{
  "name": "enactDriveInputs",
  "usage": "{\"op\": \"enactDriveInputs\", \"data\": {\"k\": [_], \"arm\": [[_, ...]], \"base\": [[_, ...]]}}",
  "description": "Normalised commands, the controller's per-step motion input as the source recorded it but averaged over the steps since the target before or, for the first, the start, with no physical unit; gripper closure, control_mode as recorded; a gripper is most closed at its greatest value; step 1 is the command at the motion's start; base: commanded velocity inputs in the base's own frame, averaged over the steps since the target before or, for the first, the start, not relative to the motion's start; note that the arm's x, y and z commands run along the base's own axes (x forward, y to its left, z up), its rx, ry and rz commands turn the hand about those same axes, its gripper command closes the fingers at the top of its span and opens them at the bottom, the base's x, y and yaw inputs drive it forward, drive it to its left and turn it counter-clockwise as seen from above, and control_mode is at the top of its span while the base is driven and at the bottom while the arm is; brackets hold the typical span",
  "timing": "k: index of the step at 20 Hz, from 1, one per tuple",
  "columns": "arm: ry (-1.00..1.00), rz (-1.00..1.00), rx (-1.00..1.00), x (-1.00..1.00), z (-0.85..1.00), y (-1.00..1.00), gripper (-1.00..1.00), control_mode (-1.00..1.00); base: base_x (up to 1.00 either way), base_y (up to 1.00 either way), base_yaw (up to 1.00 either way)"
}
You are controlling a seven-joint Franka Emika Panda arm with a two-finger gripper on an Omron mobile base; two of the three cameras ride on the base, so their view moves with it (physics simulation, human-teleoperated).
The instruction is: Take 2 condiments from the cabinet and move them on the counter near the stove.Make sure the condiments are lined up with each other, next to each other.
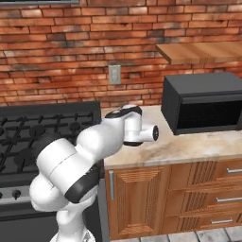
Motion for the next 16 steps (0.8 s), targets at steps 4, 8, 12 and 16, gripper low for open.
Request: {"op": "enactDriveInputs", "data": {"k": [4,8,12,16], "arm": [[0.00,0.02,0.00,0.31,-0.30,0.00,1.00,-1.00],[0.00,0.02,0.00,0.30,-0.28,0.00,1.00,-1.00],[0.00,0.02,0.00,0.28,-0.27,0.00,1.00,-1.00],[0.00,0.02,0.00,0.26,-0.22,0.00,1.00,-1.00]], "base": [[0.00,0.00,0.00],[0.00,0.00,0.00],[0.00,0.00,0.00],[0.00,0.00,0.00]]}}
